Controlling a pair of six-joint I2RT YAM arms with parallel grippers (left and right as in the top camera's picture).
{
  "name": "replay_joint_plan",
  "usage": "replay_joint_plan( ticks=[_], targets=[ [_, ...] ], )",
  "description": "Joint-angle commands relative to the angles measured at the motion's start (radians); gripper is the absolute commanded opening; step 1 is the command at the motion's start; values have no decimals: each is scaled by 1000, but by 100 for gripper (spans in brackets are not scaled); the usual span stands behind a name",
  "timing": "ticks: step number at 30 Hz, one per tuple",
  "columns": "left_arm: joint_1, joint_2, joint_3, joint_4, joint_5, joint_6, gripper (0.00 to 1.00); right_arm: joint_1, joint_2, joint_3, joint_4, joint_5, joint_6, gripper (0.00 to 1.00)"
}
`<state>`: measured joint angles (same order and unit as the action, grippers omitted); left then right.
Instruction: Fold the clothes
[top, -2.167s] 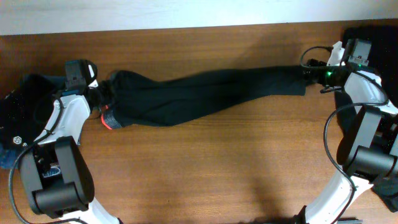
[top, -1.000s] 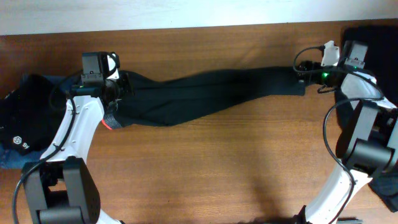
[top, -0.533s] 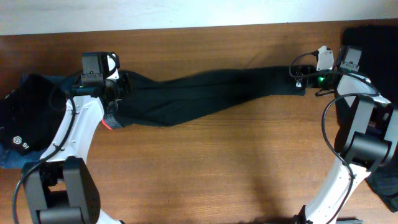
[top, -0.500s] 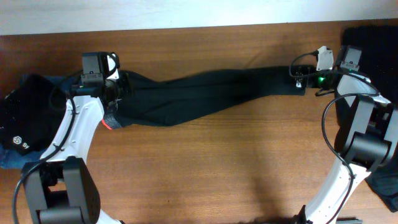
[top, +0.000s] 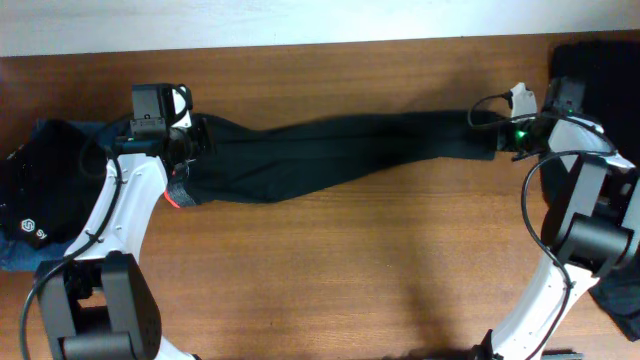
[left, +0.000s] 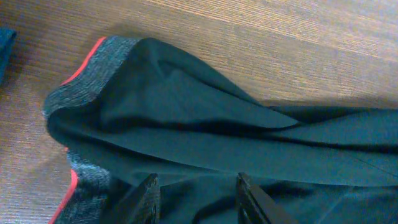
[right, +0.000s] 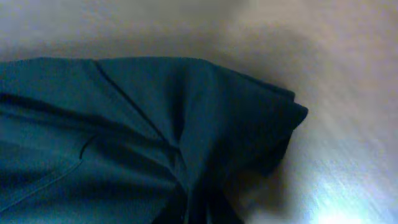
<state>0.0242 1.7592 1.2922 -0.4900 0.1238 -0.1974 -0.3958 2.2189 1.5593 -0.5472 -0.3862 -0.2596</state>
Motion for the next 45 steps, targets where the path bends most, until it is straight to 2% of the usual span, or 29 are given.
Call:
replay_joint_plan(
  ticks=[1,9,13,20,24,25,26,36,37,39,40,45],
  targets=[
    [-2,11,5,-5,7,13,40,-53,-60,-8,-75,273,67,4],
    [-2,11,5,-5,8,13,40,-86,-179,-8,-297,332,92,4],
    [-2,11,5,-29,8,13,40,-98,-189,-8,-339,327,173,4],
    [-2,11,5,-58,7,13,41,-26,-338,74,-396,185,133,4],
    [-2,11,5,-58,7,13,41,100,-369,107,-439,166,133,4],
    [-2,11,5,-58,7,13,41,216,-365,108,-452,161,138,4],
    [-2,11,5,-58,7,13,41,257,-363,108,-452,161,142,4],
    [-2,11,5,-71,7,13,41,658,-309,108,-362,225,198,4],
    [-2,11,5,-73,7,13,41,681,-294,107,-354,225,198,5],
    [-2,11,5,-77,7,13,41,726,-254,107,-328,225,198,49],
    [-2,11,5,-77,7,13,41,746,-233,107,-312,224,193,55],
    [-2,11,5,-80,7,13,41,698,-237,109,-332,261,190,54]
  ],
)
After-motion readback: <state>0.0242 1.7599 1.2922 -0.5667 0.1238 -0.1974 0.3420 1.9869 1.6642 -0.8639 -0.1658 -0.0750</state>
